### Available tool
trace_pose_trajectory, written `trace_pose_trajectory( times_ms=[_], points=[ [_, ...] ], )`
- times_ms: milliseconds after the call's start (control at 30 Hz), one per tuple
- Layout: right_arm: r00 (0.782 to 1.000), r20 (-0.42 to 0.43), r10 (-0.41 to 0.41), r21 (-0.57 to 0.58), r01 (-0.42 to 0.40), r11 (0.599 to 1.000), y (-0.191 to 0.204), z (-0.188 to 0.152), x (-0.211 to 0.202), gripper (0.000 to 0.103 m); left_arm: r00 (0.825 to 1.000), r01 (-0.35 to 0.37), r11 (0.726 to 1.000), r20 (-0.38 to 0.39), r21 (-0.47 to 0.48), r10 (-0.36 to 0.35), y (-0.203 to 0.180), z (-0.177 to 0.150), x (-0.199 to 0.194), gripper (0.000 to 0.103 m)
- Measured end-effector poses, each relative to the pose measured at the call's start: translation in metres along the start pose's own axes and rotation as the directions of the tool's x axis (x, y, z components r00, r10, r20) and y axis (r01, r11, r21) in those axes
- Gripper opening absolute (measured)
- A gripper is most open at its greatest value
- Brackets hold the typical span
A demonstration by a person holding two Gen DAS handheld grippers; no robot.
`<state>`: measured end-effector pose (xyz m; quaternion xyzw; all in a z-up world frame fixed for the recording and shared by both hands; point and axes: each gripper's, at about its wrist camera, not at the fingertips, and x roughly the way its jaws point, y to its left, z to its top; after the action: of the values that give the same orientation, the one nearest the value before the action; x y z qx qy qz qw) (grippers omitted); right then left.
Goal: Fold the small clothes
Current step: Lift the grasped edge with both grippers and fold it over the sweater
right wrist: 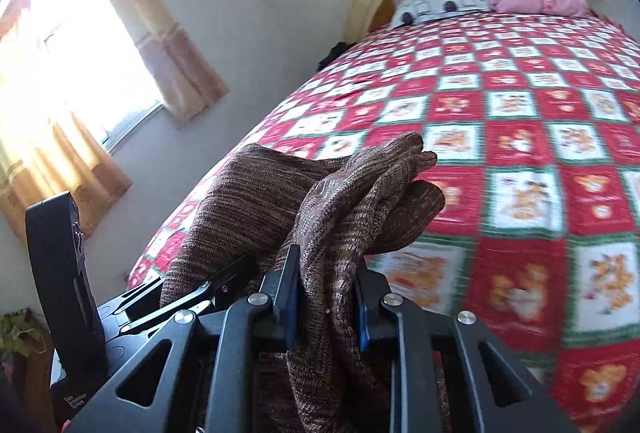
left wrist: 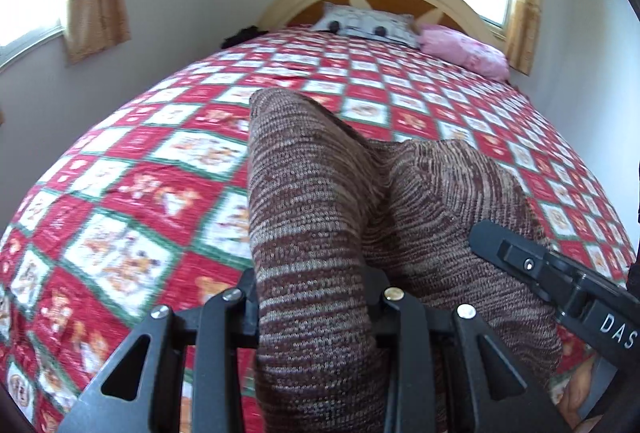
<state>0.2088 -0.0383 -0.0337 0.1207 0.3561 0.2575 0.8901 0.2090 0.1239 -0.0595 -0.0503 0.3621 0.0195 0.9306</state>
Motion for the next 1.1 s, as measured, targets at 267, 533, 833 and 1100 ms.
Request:
trace_pose_trajectory(
  times_ms=[267, 533, 833, 1100],
  points=[
    [0.997, -0.016, 0.072, -0.062, -0.073, 0.995, 0.035, 0.001, 0.061, 0.023, 0.993, -0.114, 0.993, 0.018, -0.028, 0.115, 0.049, 0.006, 0.021, 0.033],
    [0.992, -0.124, 0.004, -0.049, -0.011, 0.999, 0.014, -0.02, 0.114, 0.022, 0.996, -0.027, 0.984, -0.094, -0.174, 0.01, 0.087, -0.016, 0.052, 0.041],
    [0.985, -0.145, 0.091, 0.108, -0.075, 0.991, -0.013, -0.02, 0.11, 0.029, 0.965, 0.178, 0.908, -0.113, -0.38, -0.237, 0.127, -0.027, 0.04, 0.055],
    [0.985, -0.092, 0.144, 0.137, -0.13, 0.982, -0.017, -0.041, 0.039, 0.063, 0.954, 0.265, 0.918, -0.061, -0.294, -0.295, 0.116, -0.052, -0.011, 0.068]
  ],
)
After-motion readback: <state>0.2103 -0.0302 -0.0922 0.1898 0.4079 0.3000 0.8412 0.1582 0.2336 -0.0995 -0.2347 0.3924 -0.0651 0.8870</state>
